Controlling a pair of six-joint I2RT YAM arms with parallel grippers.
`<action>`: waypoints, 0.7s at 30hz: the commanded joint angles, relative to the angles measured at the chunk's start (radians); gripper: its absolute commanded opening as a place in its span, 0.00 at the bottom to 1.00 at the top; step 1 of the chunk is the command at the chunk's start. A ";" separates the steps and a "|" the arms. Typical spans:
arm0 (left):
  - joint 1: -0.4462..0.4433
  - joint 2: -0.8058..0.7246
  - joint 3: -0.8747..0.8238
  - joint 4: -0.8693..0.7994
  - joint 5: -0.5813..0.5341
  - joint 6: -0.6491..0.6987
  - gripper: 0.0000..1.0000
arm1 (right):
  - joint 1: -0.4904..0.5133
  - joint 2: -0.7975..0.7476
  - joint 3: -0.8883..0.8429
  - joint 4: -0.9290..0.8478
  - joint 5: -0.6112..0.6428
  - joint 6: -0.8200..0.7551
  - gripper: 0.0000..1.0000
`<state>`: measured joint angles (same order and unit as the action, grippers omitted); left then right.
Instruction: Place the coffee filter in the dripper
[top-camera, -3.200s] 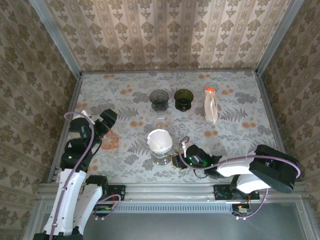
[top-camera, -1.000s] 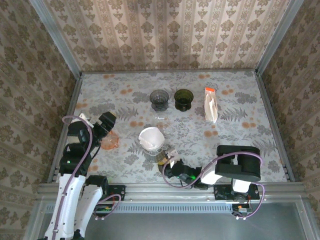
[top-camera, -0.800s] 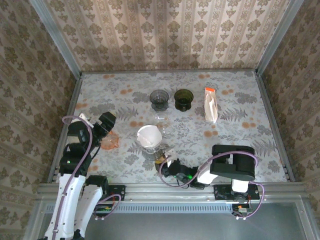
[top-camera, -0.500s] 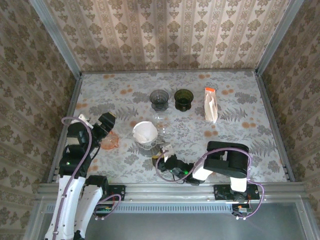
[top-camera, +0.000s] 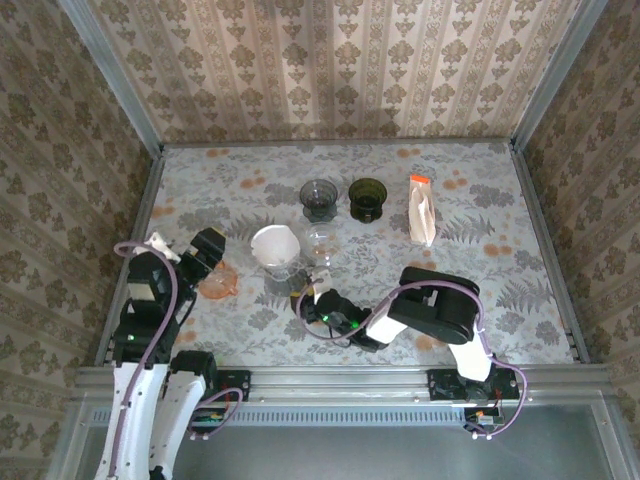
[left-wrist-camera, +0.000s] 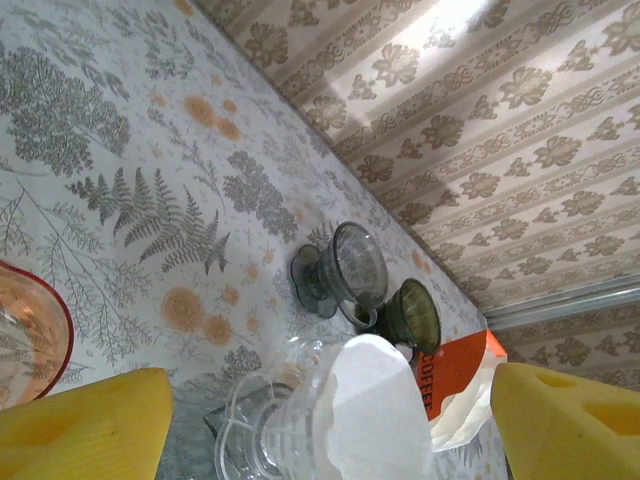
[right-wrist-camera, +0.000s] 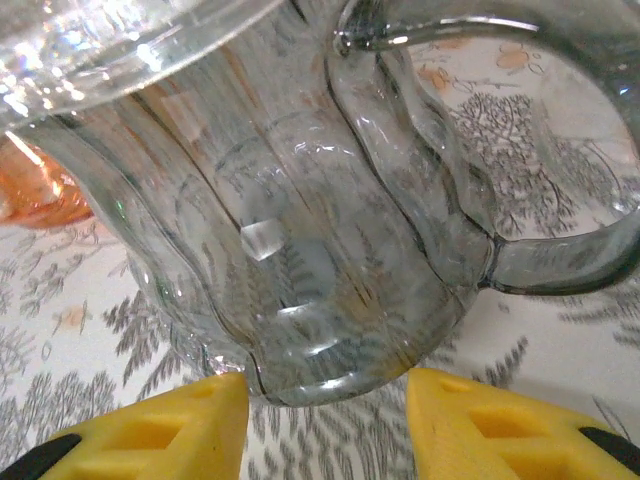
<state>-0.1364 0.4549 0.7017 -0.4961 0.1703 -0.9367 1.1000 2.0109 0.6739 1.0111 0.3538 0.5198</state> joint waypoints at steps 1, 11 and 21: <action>0.007 -0.018 0.029 -0.032 -0.026 0.031 0.84 | -0.025 0.052 0.062 -0.063 -0.056 -0.015 0.47; 0.006 -0.020 0.017 -0.029 -0.040 0.024 0.84 | -0.097 0.170 0.267 -0.159 -0.102 0.009 0.47; 0.006 -0.021 0.004 -0.025 -0.040 0.012 0.84 | -0.147 0.240 0.436 -0.280 -0.122 0.045 0.47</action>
<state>-0.1356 0.4438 0.7074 -0.5209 0.1413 -0.9363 0.9630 2.2097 1.0779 0.8333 0.2535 0.5377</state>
